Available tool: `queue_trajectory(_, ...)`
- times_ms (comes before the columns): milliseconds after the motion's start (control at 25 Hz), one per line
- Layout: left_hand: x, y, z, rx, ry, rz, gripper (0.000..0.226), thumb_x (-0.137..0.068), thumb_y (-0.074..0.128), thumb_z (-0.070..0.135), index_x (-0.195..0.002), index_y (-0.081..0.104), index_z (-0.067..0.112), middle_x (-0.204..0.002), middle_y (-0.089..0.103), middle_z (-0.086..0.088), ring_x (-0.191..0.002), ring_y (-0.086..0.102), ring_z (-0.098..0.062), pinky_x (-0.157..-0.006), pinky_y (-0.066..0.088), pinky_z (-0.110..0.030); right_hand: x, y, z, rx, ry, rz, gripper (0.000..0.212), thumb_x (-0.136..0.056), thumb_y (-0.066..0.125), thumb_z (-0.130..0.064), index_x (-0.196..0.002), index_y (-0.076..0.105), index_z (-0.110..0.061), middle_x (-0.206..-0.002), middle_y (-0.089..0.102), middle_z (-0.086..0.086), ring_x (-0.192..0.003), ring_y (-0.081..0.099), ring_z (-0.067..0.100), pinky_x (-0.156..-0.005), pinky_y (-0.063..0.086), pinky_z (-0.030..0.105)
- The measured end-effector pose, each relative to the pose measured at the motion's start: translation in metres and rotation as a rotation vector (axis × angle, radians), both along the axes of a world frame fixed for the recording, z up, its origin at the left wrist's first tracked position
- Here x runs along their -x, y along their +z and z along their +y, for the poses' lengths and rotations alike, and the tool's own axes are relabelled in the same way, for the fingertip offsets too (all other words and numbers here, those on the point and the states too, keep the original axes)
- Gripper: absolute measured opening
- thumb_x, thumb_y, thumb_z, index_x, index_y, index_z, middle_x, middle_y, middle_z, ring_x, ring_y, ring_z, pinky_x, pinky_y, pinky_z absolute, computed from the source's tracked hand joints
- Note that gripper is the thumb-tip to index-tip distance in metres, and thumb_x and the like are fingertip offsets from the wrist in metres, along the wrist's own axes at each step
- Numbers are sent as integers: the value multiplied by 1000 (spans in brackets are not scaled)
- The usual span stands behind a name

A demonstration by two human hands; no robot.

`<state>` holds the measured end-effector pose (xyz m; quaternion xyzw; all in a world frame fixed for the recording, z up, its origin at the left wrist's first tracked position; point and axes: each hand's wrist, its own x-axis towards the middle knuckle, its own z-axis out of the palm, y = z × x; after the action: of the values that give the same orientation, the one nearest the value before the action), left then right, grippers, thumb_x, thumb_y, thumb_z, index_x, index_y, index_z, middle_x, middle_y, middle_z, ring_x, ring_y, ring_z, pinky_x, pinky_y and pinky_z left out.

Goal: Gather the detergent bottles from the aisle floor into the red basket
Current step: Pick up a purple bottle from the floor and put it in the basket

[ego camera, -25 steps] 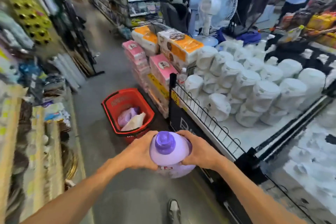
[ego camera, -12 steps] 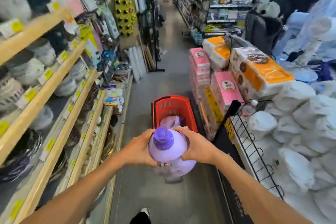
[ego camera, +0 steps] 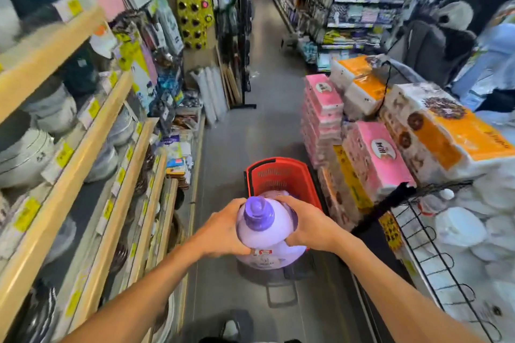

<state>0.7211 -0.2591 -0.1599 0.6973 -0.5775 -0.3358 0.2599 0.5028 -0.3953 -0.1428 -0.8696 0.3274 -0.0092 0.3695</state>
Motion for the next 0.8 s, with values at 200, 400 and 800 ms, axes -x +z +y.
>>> queue_trajectory(200,-70,-11,-65,-76,-86,-64,104,-52,84,39,-142,32,46,-131,55,20,-112,60,-13,-94,52,-35,-62,-17,-48,-25,-45,45,98,-55,74,-27,-143,39,-51,-134,61,-19,-119,63,19,-99,54,46)
queue_trajectory(400,-117,-27,-148,-113,-170,-82,104,-50,84,41,-141,34,46,-128,55,22,-110,60,-10,-92,51,-31,-104,-29,-115,-30,-102,37,92,-54,77,-40,-138,40,-49,-131,63,-18,-118,62,18,-98,53,44)
queue_trajectory(800,-187,-25,-317,-138,-282,-173,87,-51,85,45,-127,43,44,-114,60,24,-104,65,-10,-92,53,-37,-166,-47,-248,-43,-258,-69,78,-60,81,-44,-132,52,-40,-128,63,-24,-115,62,5,-97,52,37)
